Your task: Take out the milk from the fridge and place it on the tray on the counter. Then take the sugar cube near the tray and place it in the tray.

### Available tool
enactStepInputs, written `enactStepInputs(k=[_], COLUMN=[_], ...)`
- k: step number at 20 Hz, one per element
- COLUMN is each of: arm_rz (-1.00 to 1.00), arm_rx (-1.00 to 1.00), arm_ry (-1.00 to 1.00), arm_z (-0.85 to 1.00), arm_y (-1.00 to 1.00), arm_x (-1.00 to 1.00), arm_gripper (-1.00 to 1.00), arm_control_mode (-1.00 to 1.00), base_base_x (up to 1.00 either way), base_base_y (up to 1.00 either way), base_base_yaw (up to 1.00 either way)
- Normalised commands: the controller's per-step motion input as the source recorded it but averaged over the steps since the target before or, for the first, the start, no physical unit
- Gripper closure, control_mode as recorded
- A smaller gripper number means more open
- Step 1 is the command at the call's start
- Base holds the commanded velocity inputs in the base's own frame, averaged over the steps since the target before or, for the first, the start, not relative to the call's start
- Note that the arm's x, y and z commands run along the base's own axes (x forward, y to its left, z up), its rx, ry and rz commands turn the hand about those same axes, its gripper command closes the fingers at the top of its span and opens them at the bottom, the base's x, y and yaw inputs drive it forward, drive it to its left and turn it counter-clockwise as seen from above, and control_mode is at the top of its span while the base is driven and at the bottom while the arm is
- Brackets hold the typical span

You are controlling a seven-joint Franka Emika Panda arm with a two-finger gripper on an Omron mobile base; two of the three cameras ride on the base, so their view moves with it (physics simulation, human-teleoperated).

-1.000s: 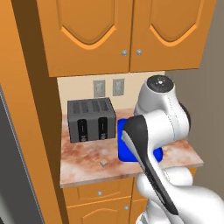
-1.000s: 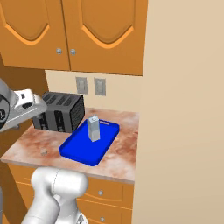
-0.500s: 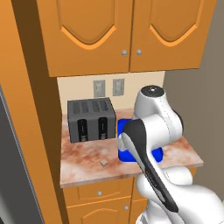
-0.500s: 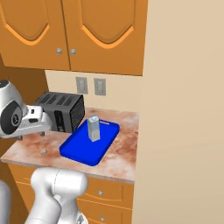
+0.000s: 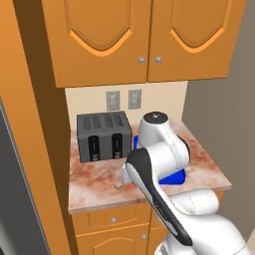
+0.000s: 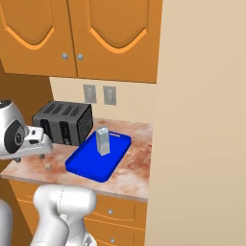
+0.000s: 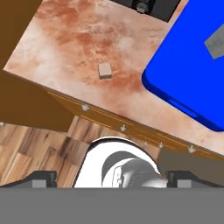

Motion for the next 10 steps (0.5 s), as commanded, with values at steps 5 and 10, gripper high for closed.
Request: enactStepInputs(k=[5, 10], arm_rz=[0.0, 0.0], arm_rx=[0.0, 0.0], arm_ry=[0.07, 0.1], arm_z=[-0.44, -0.42], arm_y=[0.25, 0.07], arm_x=[0.32, 0.42], arm_gripper=[-1.0, -1.0], arm_control_mode=[-1.0, -1.0], base_base_x=[0.0, 0.0], base_base_y=[0.0, 0.0], base_base_yaw=[0.0, 0.0])
